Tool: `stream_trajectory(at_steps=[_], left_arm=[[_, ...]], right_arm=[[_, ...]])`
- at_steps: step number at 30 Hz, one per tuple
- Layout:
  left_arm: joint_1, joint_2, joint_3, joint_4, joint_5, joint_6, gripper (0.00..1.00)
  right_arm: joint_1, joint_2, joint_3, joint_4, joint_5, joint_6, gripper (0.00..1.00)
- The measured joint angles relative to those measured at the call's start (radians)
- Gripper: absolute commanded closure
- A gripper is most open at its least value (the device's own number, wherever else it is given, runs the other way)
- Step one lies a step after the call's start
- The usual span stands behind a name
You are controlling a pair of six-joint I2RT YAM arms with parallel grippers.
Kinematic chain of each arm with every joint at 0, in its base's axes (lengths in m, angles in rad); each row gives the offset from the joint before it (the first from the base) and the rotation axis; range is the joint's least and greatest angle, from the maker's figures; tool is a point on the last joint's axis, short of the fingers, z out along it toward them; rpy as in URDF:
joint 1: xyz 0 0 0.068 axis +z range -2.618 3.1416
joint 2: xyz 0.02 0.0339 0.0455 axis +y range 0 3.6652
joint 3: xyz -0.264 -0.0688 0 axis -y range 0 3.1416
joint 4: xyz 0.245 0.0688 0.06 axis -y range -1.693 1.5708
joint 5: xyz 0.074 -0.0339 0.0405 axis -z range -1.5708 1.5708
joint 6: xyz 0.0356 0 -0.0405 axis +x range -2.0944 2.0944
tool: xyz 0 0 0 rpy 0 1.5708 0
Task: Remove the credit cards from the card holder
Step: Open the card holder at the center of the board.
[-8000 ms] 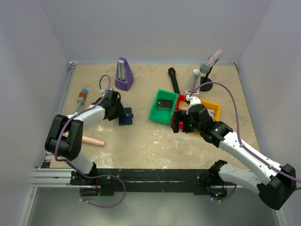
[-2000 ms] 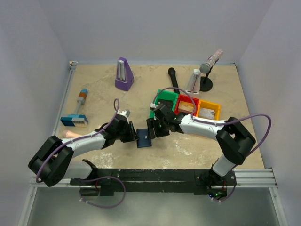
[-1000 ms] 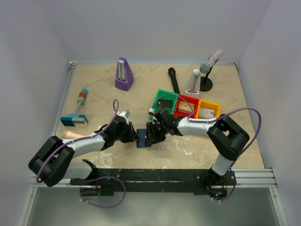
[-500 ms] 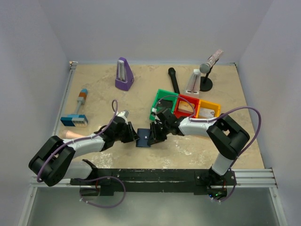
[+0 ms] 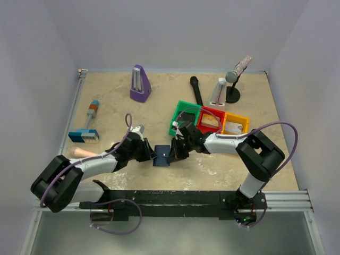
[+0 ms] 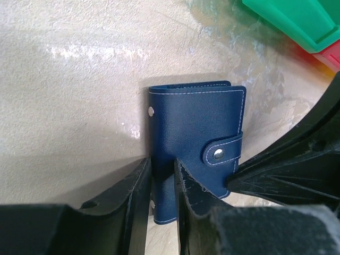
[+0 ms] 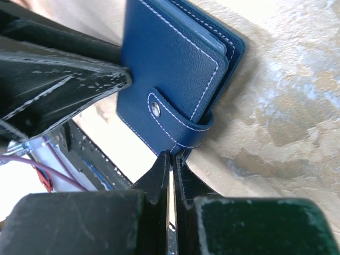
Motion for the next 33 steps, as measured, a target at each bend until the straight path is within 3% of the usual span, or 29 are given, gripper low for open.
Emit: stream_trajectory(at_steps=[8, 15, 19, 26, 33], left_arm=[[0.002, -0.14, -0.01, -0.098, -0.036, -0.002, 0.63], [0.021, -0.429, -0.099, -0.09, -0.162, -0.056, 0.42], [0.026, -0.558, -0.182, -0.031, -0.17, -0.087, 0.23], [0.036, -0.635, -0.194, 0.126, -0.033, -0.089, 0.21], [0.05, -0.553, -0.244, 0.429, 0.148, -0.112, 0.2]], right_arm=[[-0.018, -0.148, -0.056, 0.026, -0.022, -0.035, 1.0], [-0.04, -0.27, -0.063, 0.006, -0.079, -0.077, 1.0], [-0.044, -0.332, -0.06, -0.047, -0.135, -0.111, 1.0], [-0.044, -0.461, -0.009, -0.179, -0.23, -0.183, 1.0], [-0.044, -0.541, 0.005, -0.214, -0.317, -0.207, 1.0]])
